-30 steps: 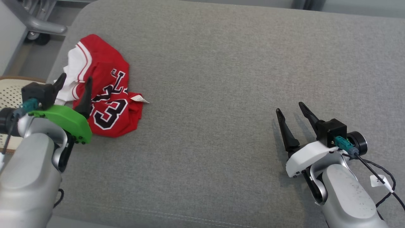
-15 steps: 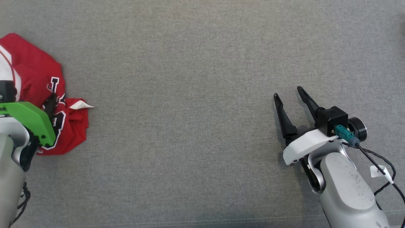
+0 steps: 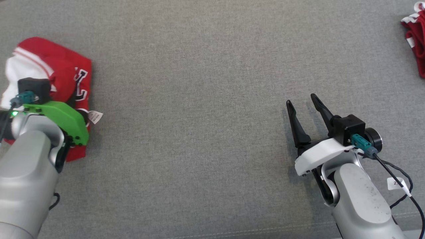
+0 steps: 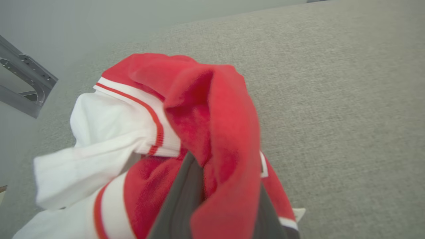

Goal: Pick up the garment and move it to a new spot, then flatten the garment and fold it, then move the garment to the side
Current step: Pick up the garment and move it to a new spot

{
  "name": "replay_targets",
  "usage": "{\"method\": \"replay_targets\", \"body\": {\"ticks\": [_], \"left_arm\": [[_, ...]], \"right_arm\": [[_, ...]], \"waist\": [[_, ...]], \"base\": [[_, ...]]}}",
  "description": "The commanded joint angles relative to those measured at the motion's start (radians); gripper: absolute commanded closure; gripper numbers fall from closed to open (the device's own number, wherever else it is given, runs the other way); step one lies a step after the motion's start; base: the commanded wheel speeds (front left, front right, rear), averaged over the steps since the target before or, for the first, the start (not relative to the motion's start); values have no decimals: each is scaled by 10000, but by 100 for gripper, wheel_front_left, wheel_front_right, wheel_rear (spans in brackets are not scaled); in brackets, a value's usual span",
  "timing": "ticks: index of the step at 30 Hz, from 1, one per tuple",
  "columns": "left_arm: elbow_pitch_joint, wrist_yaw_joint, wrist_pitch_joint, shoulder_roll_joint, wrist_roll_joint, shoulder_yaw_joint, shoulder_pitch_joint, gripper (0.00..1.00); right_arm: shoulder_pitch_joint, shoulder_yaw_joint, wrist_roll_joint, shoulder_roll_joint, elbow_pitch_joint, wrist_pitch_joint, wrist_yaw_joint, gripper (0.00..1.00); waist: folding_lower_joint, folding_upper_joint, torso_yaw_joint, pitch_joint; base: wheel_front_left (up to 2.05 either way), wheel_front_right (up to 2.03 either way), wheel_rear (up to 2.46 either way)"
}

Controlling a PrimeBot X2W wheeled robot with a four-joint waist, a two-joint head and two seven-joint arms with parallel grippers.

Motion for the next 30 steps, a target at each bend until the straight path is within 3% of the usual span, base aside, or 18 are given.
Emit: {"method": "replay_targets", "body": {"ticks": [1, 4, 13, 18, 19, 20, 21, 25, 30], "left_arm": [[-130, -30, -108, -109, -14, -43, 55, 100], [-671, -27, -339, -539, -68, -556, 226, 100], [-2459, -30, -739, -2854, -793, -1867, 627, 100], [-2617, -31, -743, -3292, -638, -2244, 1112, 100], [-2608, -31, -746, -3243, -599, -2236, 1168, 85], [-2621, -31, -745, -3207, -614, -2272, 1264, 14], [-2674, -31, -745, -3134, -577, -2247, 1319, 0], [-3147, -30, -738, -2886, -270, -1665, 1654, 0], [-4074, -30, -737, -2845, 396, -547, 2302, 0]], "right_arm": [[120, 1, 59, 7, -7, -3, -15, 0], [241, 71, 180, 74, 73, -3, -15, 0], [528, 249, 355, 145, 64, -3, -15, 0], [533, 367, 396, 167, -11, -3, -15, 0], [540, 356, 410, 162, -17, -3, -15, 0], [541, 332, 425, 163, -21, -3, -15, 0], [543, 304, 437, 168, -29, -3, -15, 0], [608, 169, 512, 141, -67, -3, -15, 0], [455, 254, 611, 82, -225, -3, -15, 0]], "waist": [[-1, -1, -42, -406], [-1, -1, -131, -738], [-1, -1, -1220, -1453], [-1, -1, -1944, -1352], [-1, -1, -1999, -1333], [-1, -1, -2032, -1320], [-1, -1, -2048, -1317], [-1, -1, -1776, -1404], [-1, -1, -936, -1678]], "base": [[0, 0, 0], [0, 0, 0], [0, 0, 0], [0, 0, 0], [0, 0, 0], [0, 0, 0], [0, 0, 0], [0, 0, 0], [0, 0, 0]]}}
